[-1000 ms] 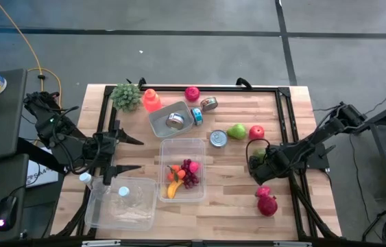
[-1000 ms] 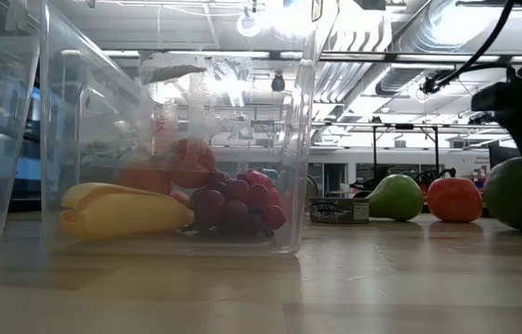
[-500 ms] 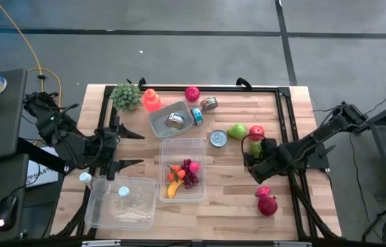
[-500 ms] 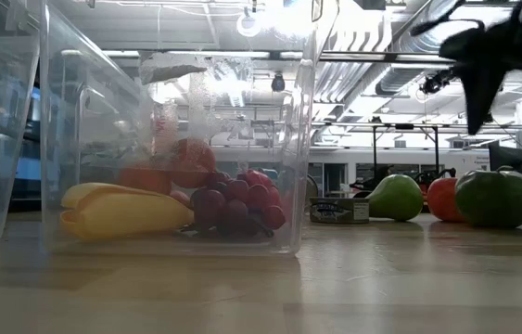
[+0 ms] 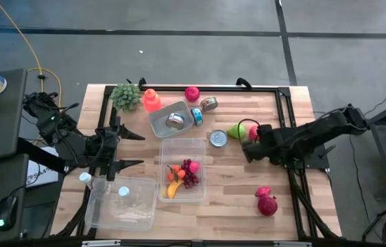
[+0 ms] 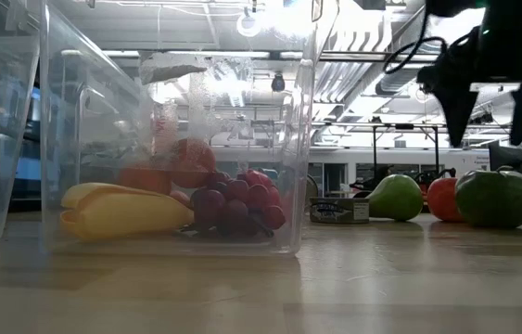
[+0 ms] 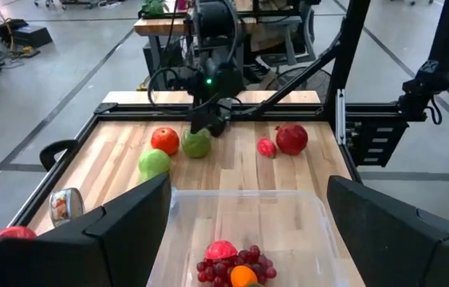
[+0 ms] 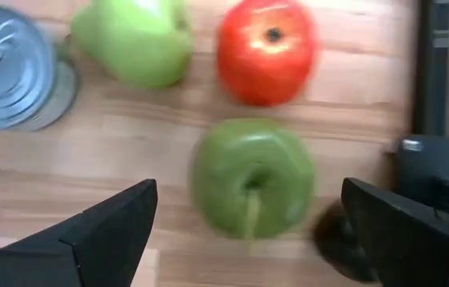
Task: Pick & Place Food Item
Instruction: Put the green apple into the right transparent bin
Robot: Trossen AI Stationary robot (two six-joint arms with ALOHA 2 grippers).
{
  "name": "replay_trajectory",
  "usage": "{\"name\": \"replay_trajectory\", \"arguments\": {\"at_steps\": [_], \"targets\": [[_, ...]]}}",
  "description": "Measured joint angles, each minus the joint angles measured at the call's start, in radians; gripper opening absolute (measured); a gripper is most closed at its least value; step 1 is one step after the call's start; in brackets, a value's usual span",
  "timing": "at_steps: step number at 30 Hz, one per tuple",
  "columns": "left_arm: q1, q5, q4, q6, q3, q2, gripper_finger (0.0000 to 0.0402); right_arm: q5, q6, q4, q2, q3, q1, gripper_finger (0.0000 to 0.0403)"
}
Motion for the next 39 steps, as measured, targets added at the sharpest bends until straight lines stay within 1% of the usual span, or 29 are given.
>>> {"name": "replay_trajectory", "arguments": {"at_steps": [2,5,10,14,21,26,39], "targets": [[0.000,0.000,0.000,-0.002,0.000,0.000,0.0327,-0.023,-0.066,0.041,0.001,-0.012,-0.034,0.0386],[0.000,0.001,-0.007,-0.019,0.000,0.000,0.0327,-0.055,-0.130,0.058,0.001,-0.038,-0.072,0.0386],[0.000,0.002,-0.014,-0.031,0.000,0.000,0.0327,-0.060,-0.157,0.128,0.002,-0.083,-0.096,0.0386],[0.000,0.002,-0.014,-0.036,0.000,0.000,0.0327,-0.100,-0.187,0.152,0.002,-0.103,-0.111,0.0386],[0.000,0.002,-0.015,-0.045,0.000,0.000,0.0327,-0.119,-0.185,0.232,0.002,-0.182,-0.110,0.0386],[0.000,0.001,-0.014,-0.048,0.000,0.000,0.0327,-0.107,-0.185,0.344,-0.004,-0.259,-0.107,0.0387],[0.000,-0.002,-0.012,-0.047,0.000,0.000,0.0327,-0.087,-0.188,0.391,0.002,-0.279,-0.107,0.0387]]}}
